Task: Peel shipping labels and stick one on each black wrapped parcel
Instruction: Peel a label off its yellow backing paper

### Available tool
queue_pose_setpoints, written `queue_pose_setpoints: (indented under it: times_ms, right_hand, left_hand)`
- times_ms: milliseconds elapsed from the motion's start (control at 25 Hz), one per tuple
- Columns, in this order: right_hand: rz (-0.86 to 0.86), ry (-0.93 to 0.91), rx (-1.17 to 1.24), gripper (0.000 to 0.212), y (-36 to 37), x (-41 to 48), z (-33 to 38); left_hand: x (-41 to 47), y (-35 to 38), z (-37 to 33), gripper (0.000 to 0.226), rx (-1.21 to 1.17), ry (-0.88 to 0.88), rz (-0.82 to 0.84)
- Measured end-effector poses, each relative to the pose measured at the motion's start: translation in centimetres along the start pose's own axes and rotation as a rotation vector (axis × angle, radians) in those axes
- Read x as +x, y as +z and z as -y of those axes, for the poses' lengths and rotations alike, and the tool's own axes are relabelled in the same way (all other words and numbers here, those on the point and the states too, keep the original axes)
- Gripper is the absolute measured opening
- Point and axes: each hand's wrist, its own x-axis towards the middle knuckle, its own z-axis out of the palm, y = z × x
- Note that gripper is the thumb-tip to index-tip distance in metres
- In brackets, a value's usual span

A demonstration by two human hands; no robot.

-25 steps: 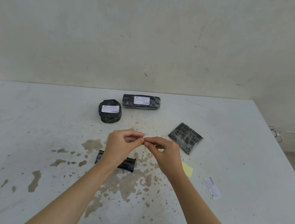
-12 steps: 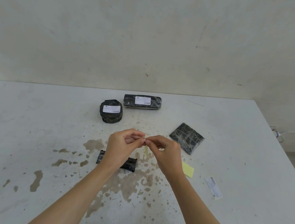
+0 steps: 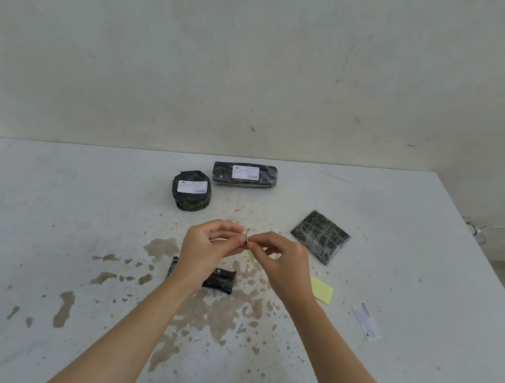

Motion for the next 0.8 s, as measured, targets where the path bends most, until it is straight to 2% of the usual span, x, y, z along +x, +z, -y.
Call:
queue_pose_setpoints:
  times_ms: [200, 800]
  right_hand:
    - [-0.025, -0.062, -0.038, 0.008, 0.41, -0.22, -0.13]
    - [-0.009, -0.036, 0.025, 0.008, 0.3, -0.03, 0.73]
  left_hand:
    - [-0.03, -0.22, -0.22, 0.016, -0.104, -0.09, -0.005]
    - [0.02, -0.67, -0.12, 0.018, -0.147, -0.075, 0.017]
